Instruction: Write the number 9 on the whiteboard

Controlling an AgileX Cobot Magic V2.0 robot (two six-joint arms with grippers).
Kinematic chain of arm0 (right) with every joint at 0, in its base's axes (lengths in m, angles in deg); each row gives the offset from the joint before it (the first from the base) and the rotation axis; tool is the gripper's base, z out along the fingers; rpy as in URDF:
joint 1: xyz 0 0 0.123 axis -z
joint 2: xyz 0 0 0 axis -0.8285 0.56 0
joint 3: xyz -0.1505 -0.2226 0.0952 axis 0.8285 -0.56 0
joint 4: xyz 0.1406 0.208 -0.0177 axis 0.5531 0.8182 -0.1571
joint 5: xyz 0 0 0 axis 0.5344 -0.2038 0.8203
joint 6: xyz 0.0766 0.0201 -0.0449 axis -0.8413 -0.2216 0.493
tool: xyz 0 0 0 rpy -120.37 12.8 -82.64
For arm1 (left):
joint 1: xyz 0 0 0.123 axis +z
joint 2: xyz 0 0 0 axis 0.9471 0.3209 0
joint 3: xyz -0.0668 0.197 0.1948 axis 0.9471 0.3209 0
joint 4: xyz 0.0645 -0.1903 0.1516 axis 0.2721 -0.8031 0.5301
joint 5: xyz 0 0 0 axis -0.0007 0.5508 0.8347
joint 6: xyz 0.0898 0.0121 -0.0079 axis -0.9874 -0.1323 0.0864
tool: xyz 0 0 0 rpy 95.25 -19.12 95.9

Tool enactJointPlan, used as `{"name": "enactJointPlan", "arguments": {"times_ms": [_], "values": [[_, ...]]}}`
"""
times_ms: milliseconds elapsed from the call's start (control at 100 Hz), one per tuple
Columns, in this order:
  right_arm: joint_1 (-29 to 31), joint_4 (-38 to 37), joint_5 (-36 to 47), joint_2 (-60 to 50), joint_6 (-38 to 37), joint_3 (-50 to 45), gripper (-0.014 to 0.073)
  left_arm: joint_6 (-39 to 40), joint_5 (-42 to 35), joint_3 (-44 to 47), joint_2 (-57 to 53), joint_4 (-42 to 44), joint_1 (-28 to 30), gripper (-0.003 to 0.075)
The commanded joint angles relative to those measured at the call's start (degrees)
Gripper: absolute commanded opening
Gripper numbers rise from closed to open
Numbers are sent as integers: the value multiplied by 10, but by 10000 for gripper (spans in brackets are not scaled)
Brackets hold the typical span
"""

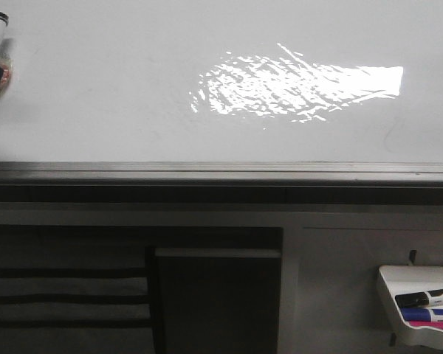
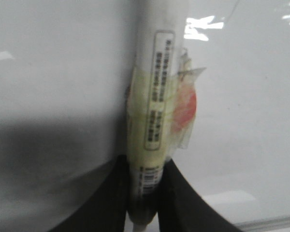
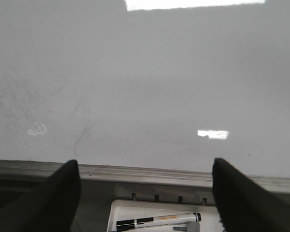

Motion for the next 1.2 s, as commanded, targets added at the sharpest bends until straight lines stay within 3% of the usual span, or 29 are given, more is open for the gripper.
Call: {"name": "enactJointPlan", "arguments": {"times_ms": [0,110,280,430,660,800,1000,1190], "values": [[3,22,15,13,4,34,501,-1,24,-19,-31,8,-6,-20],[3,40,-58,36,4,75,500,-26,138,-45,-58,15,-6,-20],[0,50,-174,109,11,148,500,-127,338,-122,-82,0,-15,-20],[0,157,-268,191,159,211,482,-182,444,-176,-83,-36,-53,-20],[0,372,-344,290,420,262,425,-321,454,-185,-81,-68,-179,-20],[0,468,-385,330,538,278,414,-347,453,-185,-81,-68,-264,-20],[-34,484,-405,369,582,300,414,-347,453,-185,-81,-68,-354,-20],[-150,459,-355,403,606,330,414,-347,453,-185,-81,-68,-381,-20]]}}
